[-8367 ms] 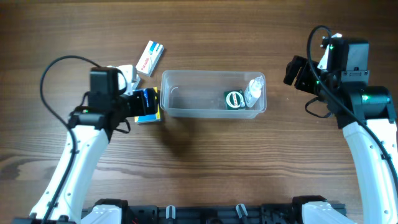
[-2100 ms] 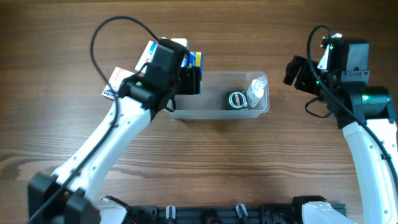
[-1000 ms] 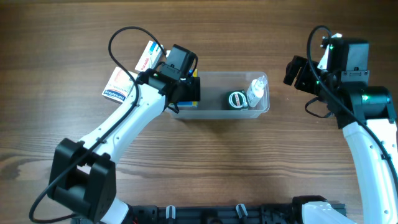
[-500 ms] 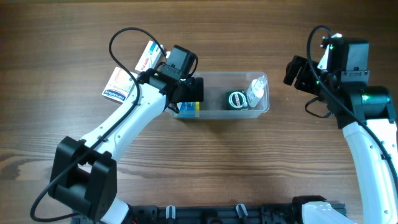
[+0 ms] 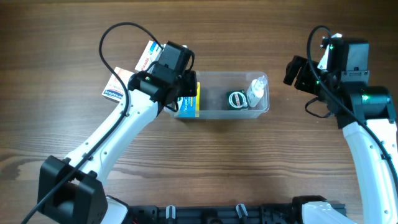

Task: Pack container
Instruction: 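Carry the Vicks box right over the container's left end, then lower the Vicks box upright into the container's left end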

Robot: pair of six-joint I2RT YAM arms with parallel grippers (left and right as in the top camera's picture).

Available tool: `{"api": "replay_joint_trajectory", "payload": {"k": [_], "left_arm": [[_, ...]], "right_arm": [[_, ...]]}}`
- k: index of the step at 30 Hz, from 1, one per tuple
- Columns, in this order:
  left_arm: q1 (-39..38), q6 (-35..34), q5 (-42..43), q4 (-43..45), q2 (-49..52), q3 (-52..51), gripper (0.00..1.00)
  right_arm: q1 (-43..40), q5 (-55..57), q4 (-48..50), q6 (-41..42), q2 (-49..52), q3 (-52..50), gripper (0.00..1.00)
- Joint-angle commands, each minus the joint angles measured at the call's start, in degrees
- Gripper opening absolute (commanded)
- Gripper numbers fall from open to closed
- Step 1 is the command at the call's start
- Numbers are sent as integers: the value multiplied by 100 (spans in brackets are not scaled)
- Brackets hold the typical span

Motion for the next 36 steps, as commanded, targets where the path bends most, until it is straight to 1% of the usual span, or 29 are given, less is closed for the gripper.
{"api": "replay_joint_trajectory", "payload": {"k": [1, 9, 22, 25, 36], "left_arm": [[-26, 11, 68, 188, 2, 94, 4], [-26, 11, 31, 221, 361, 94, 4], [-24, 11, -273, 323, 984, 94, 4], [-24, 11, -428, 409, 1150, 94, 4], [-24, 11, -551, 776, 1558, 94, 5]], "right_arm": [[-9, 31, 2, -85, 2, 57, 100], [-9, 31, 0, -85, 2, 57, 100], [-9, 31, 0, -85, 2, 57, 99], [-9, 33, 2, -85, 2, 57, 100], [-9, 33, 0, -85, 2, 57, 100]]}}
